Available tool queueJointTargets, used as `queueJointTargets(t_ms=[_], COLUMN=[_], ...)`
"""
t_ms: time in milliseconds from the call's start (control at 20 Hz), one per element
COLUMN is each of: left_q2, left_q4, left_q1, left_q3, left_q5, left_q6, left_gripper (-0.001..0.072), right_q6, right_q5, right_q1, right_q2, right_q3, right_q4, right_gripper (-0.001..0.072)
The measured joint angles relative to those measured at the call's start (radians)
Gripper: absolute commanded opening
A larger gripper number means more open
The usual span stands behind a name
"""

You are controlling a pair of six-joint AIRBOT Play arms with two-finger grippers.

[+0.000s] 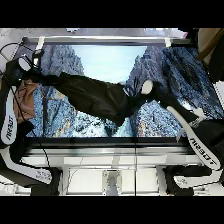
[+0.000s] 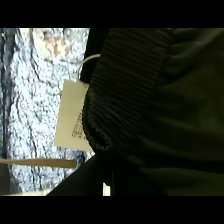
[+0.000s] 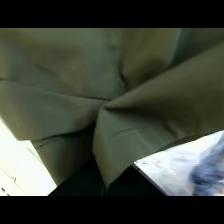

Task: Fold the clothes and pants, and hang the long-sleeved shirts on hangers.

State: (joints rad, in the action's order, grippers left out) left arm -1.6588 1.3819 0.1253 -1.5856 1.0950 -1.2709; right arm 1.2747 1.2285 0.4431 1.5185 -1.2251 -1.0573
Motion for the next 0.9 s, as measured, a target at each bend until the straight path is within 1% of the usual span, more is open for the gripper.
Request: queueJointTargets(t_ms=[50,100,150,200,250,300,400,500,700,800,850,900], left_q2=[-0.014,-0.028,-0.044,-0.056,-0.062,-0.065,-0.052,-0.012,0.143,0.24,0.287,0.334], left_q4=[0.011,0.021,0.029,0.035,0.04,0.041,0.039,0.04,0.039,0.039,0.039,0.039], left_q1=[-0.003,-0.006,-0.011,-0.016,-0.022,-0.027,-0.035,-0.036,-0.036,-0.035,-0.035,-0.035], left_q3=[0.0,0.0,0.0,0.0,-0.001,-0.004,-0.018,-0.037,-0.06,-0.064,-0.065,-0.066], left_q5=[0.003,0.002,0.002,-0.003,-0.01,-0.014,-0.023,-0.028,-0.029,-0.023,-0.021,-0.019], left_q6=[0.0,0.0,0.0,0.0,0.0,-0.004,-0.01,-0.023,-0.032,-0.035,-0.035,-0.037], left_gripper=[0.0024,0.0026,0.009,0.0304,0.0565,0.0616,0.0616,0.0616,0.0615,0.0614,0.0614,0.0613], right_q6=[0.014,0.022,0.031,0.044,0.053,0.061,0.076,0.105,0.204,0.284,0.328,0.383], right_q5=[-0.04,-0.076,-0.102,-0.123,-0.132,-0.134,-0.086,0.01,0.175,0.181,0.145,0.077], right_q1=[0.019,0.035,0.048,0.056,0.061,0.064,0.063,0.06,0.047,0.027,0.011,-0.011], right_q2=[-0.003,-0.004,-0.005,-0.007,-0.012,-0.019,-0.05,-0.114,-0.343,-0.499,-0.582,-0.672], right_q3=[0.043,0.074,0.096,0.108,0.111,0.106,0.077,0.036,-0.005,0.016,0.049,0.104], right_q4=[0.008,0.014,0.019,0.025,0.028,0.031,0.028,-0.013,-0.211,-0.326,-0.372,-0.412], right_gripper=[0.0004,0.0021,0.0085,0.0212,0.0296,0.031,0.0309,0.0307,0.0308,0.0311,0.032,0.0336])
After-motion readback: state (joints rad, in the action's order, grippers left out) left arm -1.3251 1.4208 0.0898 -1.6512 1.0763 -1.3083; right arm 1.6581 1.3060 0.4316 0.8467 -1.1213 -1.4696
